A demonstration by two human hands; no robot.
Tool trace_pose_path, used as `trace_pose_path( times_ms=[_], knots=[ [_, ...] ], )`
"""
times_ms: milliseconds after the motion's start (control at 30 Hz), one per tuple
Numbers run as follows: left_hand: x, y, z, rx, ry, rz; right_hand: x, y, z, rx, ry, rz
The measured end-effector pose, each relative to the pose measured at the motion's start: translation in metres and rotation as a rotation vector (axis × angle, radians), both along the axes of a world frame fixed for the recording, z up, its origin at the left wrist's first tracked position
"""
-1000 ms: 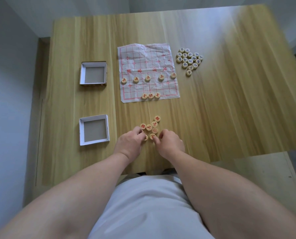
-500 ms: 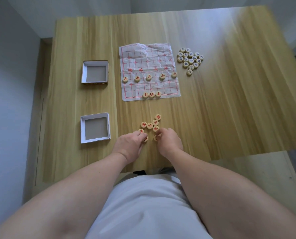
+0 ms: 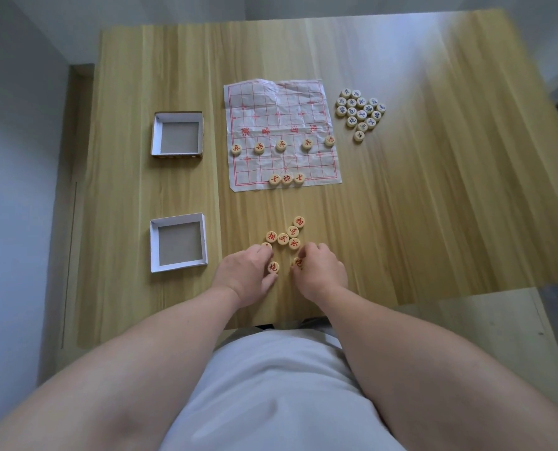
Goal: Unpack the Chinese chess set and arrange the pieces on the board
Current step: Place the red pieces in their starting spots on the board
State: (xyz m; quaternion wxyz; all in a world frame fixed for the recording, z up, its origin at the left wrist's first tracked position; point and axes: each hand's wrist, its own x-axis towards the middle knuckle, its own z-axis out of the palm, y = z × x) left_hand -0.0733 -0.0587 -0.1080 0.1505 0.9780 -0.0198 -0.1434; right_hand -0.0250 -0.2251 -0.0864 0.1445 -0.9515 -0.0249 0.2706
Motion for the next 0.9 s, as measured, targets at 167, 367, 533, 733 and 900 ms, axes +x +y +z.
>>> trace_pose_path(
  times_ms=[167, 367, 533, 733, 900],
  knots=[
    [0.001, 0.0, 0.001, -0.017, -0.001, -0.042, 0.004, -0.005, 0.001, 0.008, 0.01, 0.058],
    [0.042, 0.005, 0.016, -0.055, -0.044, 0.12, 0.042, -0.004, 0.011, 0.031, -0.067, -0.108],
    [0.111, 0.023, 0.029, -0.087, -0.006, 0.43, 0.106, 0.007, 0.018, 0.093, -0.112, -0.213],
    [0.174, 0.041, 0.029, -0.146, -0.001, 0.673, 0.179, 0.019, 0.015, 0.112, -0.112, -0.33],
    [0.199, 0.05, 0.021, -0.131, 0.006, 0.696, 0.218, 0.018, 0.005, 0.088, -0.087, -0.324]
  ],
)
